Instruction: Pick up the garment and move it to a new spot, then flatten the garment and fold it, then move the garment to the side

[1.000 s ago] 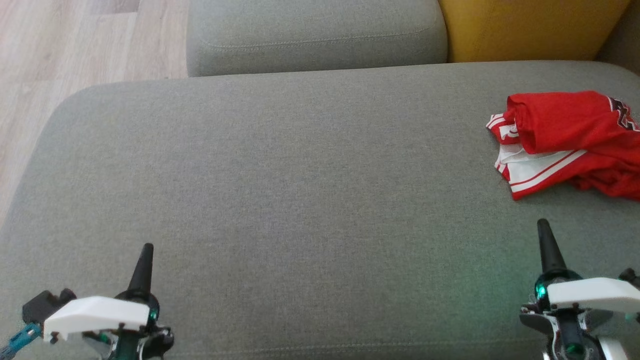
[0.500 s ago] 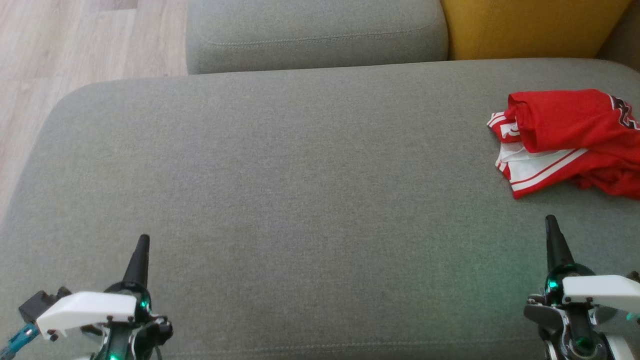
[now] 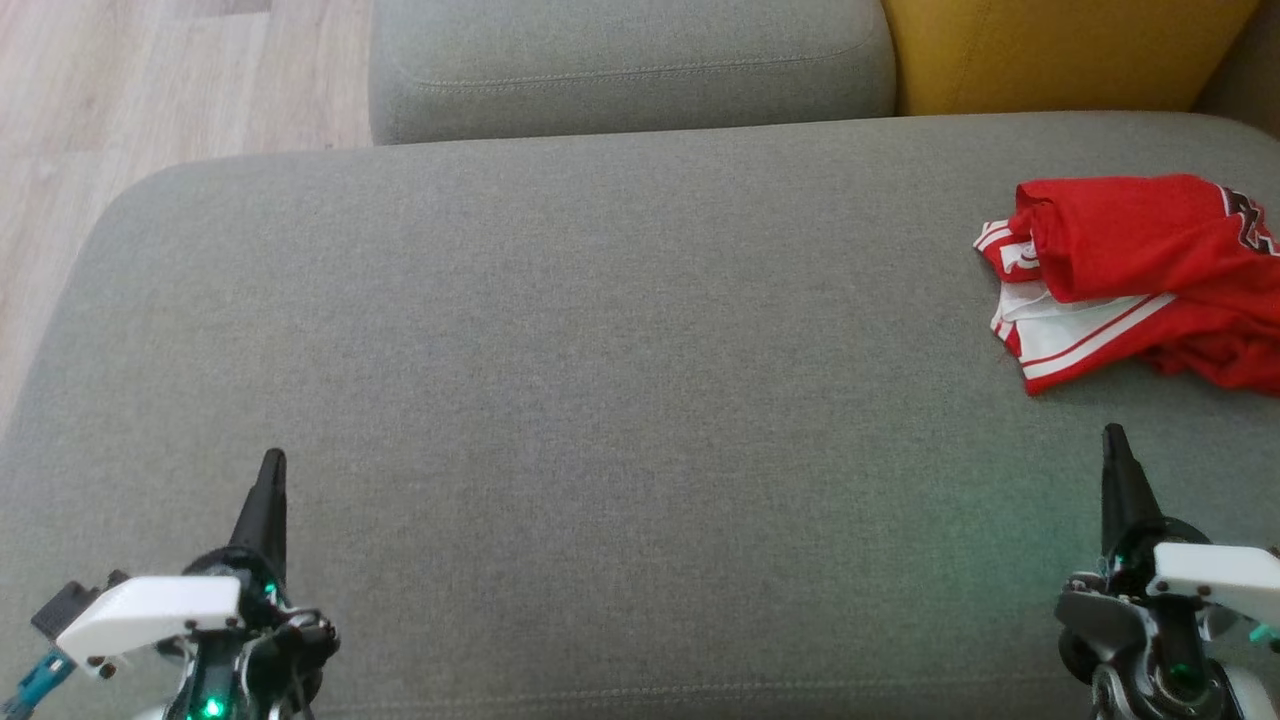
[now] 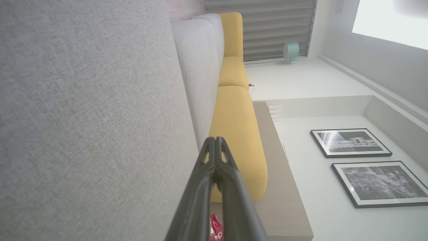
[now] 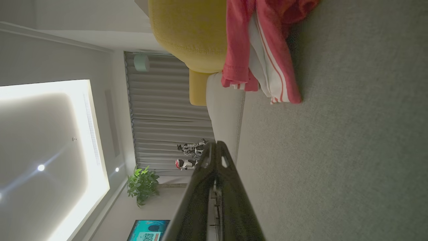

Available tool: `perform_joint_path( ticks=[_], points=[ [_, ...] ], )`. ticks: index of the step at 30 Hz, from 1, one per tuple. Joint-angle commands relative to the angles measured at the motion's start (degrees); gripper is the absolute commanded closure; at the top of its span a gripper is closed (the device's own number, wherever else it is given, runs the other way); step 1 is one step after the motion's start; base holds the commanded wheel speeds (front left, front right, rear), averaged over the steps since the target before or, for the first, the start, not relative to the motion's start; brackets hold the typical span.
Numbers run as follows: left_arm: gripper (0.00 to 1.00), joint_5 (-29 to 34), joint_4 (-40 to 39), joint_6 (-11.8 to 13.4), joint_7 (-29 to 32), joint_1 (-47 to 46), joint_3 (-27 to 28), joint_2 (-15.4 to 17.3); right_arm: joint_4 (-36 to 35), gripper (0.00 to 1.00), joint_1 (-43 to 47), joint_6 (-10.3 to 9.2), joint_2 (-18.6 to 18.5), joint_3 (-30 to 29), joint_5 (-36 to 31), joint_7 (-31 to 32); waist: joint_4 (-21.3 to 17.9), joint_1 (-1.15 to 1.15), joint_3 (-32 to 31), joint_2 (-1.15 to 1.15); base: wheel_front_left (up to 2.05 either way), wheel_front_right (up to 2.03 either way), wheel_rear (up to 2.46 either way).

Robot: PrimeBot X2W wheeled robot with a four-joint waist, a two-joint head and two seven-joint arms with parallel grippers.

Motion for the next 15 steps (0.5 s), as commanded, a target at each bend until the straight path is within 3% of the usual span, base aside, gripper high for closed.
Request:
perform_joint_path(
  ticks=[1, 6, 15],
  points=[
    [1.00, -1.34, -1.48, -0.75, 0.36, -3.49, 2.31, 0.31, -1.57, 1.00, -3.18, 0.37, -1.08, 0.81, 1.56, 0.54, 0.00, 0.00, 0.01, 0.00, 0.00, 0.00, 0.00],
    [1.00, -4.23, -1.18, -1.33, 1.13, -4.04, 3.26, -0.18, -1.10, 1.00, -3.66, 0.39, -1.06, 0.45, 4.91, 0.79, -0.03, 0.00, 0.13, 0.00, 0.00, 0.00, 0.00],
    [1.00, -4.25, -1.17, -1.35, 1.26, -4.08, 3.42, -0.29, -1.07, 1.00, -3.70, 0.39, -0.91, 0.23, 4.89, 0.96, -0.04, 0.00, 0.13, 0.00, 0.00, 0.00, 0.00]
  ],
)
